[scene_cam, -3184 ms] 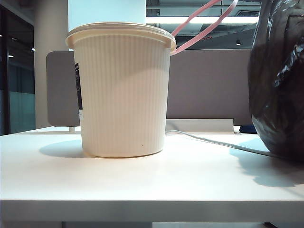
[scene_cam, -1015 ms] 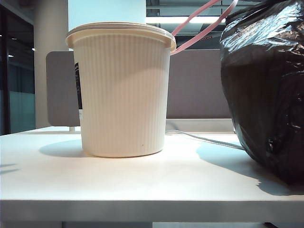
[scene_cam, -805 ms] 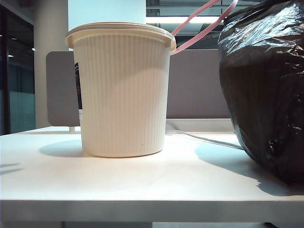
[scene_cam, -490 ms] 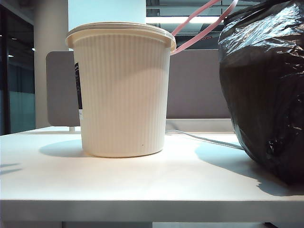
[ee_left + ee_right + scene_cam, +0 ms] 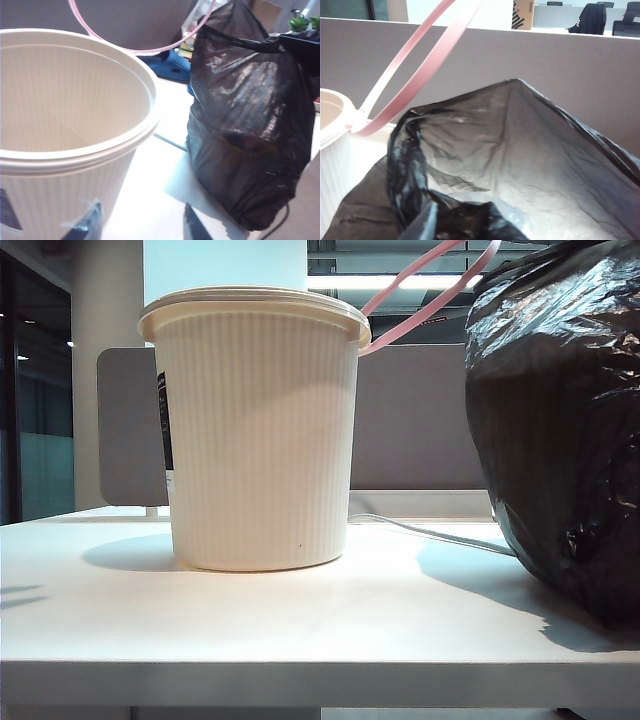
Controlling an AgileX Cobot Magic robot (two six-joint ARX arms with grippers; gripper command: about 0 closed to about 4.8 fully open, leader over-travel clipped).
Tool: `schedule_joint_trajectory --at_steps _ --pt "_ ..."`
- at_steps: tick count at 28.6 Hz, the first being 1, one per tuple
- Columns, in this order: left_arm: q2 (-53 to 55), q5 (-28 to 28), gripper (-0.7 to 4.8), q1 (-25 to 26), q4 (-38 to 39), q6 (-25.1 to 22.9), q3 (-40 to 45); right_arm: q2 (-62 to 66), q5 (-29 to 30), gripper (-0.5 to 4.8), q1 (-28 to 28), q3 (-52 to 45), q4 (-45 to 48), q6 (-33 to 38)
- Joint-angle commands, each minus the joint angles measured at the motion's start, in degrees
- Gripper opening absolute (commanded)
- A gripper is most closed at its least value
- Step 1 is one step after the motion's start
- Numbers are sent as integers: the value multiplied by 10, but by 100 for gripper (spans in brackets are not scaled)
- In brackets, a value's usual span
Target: Open the ring lid of the trash can, pull out the black garbage bag inside, and place it on the table.
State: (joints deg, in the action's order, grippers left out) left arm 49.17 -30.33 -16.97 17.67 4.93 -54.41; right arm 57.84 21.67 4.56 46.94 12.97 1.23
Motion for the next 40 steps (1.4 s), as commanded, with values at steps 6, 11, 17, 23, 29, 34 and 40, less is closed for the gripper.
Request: schedule_joint_trajectory --at_steps 6,11,17,23,29,34,40 --pt "-1 -9 206 0 -2 0 -1 -8 1 182 0 2 -6 3" --pt "-1 -9 206 0 -2 -2 -1 -34 1 182 0 2 -50 2" --pt "-1 -9 206 0 -5 -3 -1 -71 -29 182 0 2 -124 3" --pt "-1 -7 206 0 -6 -5 -1 -95 -52 182 0 2 -212 7" --pt "-1 -28 206 0 -27 -6 -1 -100 -34 213 0 2 -235 15" --pt "-1 -73 206 0 -50 -4 -1 -100 -10 213 -1 2 -236 22" --pt "10 -124 206 0 -58 -3 -1 -100 5 213 -1 2 -238 27"
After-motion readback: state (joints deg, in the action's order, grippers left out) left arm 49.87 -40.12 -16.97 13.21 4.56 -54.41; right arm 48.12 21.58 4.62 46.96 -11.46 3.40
